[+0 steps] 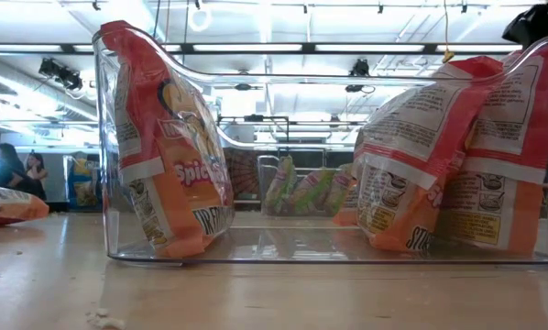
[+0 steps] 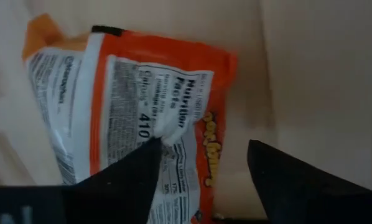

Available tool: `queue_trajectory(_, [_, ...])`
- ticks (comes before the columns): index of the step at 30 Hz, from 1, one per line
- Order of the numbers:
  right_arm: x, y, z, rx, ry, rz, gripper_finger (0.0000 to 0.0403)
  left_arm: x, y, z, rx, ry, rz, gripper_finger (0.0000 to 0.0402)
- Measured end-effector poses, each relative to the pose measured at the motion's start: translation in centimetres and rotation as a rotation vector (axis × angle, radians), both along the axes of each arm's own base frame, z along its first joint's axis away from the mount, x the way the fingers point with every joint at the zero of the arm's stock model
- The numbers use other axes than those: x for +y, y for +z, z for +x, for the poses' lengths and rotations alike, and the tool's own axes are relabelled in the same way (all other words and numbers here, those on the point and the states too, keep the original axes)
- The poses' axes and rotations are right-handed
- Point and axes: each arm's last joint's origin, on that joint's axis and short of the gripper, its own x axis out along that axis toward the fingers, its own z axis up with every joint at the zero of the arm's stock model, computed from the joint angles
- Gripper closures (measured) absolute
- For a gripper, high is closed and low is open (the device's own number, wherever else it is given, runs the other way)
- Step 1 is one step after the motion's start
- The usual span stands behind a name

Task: Sort Maruchan noodles
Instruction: Put the orange noodle pack into the bottom transparent bin

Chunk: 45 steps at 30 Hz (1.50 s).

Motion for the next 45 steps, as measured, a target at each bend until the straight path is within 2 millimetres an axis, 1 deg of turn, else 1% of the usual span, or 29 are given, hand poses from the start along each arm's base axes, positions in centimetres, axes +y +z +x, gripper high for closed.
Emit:
queue_trajectory(3, [0.0,0.0,0.0,0.008,0.005,0.006,0.0198,0.2,-0.3,-0.1,-0.031,0.048,0.014,0.0199])
queue_trajectory(8, [0.1,-0.1,-0.1,0.022,0.002,0.026,0.0198,0.5,-0.3,0.0,-0.050,0.056,0.049,0.0291])
queue_trajectory(13, [0.2,-0.1,-0.2,0.072,0.033,0.055,0.0198,0.7,-0.3,0.3,-0.075,0.210,0.036,0.0378])
queue_trajectory(15, [0.2,-0.2,-0.3,0.096,0.046,0.068,0.0198,0.7,-0.3,0.3,-0.074,0.222,0.032,0.0392])
queue_trajectory(17, [0.2,-0.2,-0.4,0.117,0.052,0.080,0.0198,0.5,0.0,0.6,-0.069,0.224,0.023,0.0391])
queue_trajectory(19, [0.1,-0.1,-0.6,0.133,0.064,0.091,0.0198,0.2,0.9,1.2,-0.067,0.222,0.007,0.0391])
queue_trajectory(23, [0.0,0.3,-0.9,0.139,0.113,0.102,0.0198,-0.5,3.5,2.9,-0.093,0.214,-0.029,0.0395])
queue_trajectory(26, [-0.3,0.7,-1.1,0.122,0.144,0.096,0.0198,-0.8,5.2,4.4,-0.165,0.302,-0.082,0.0396])
queue_trajectory(28, [-0.4,0.9,-1.2,0.102,0.156,0.072,0.0198,-0.5,5.7,5.4,-0.256,0.402,-0.089,0.0396])
queue_trajectory(30, [-0.5,1.0,-1.2,0.081,0.166,0.046,0.0198,0.0,5.7,6.5,-0.347,0.475,-0.099,0.0396])
queue_trajectory(32, [-0.6,1.1,-1.1,0.071,0.174,0.028,0.0198,0.5,5.4,7.7,-0.409,0.495,-0.098,0.0395])
queue_trajectory(34, [-0.6,1.1,-1.1,0.071,0.185,0.020,0.0198,1.3,4.5,8.7,-0.403,0.486,-0.068,0.0388])
queue_trajectory(37, [-0.6,1.1,-1.2,0.081,0.190,0.031,0.0198,2.3,3.4,9.8,-0.355,0.458,-0.023,0.0367])
queue_trajectory(39, [-0.6,1.1,-1.2,0.085,0.180,0.045,0.0198,2.6,2.7,10.2,-0.295,0.443,-0.018,0.0346])
queue_trajectory(41, [-0.5,1.1,-1.3,0.088,0.172,0.057,0.0198,2.7,2.3,10.4,-0.233,0.442,-0.050,0.0320])
queue_trajectory(43, [-0.4,1.1,-1.3,0.086,0.161,0.063,0.0198,2.6,2.4,10.5,-0.200,0.448,-0.088,0.0289])
queue_trajectory(45, [-0.4,1.1,-1.4,0.081,0.151,0.060,0.0198,2.2,2.7,10.6,-0.207,0.465,-0.117,0.0255])
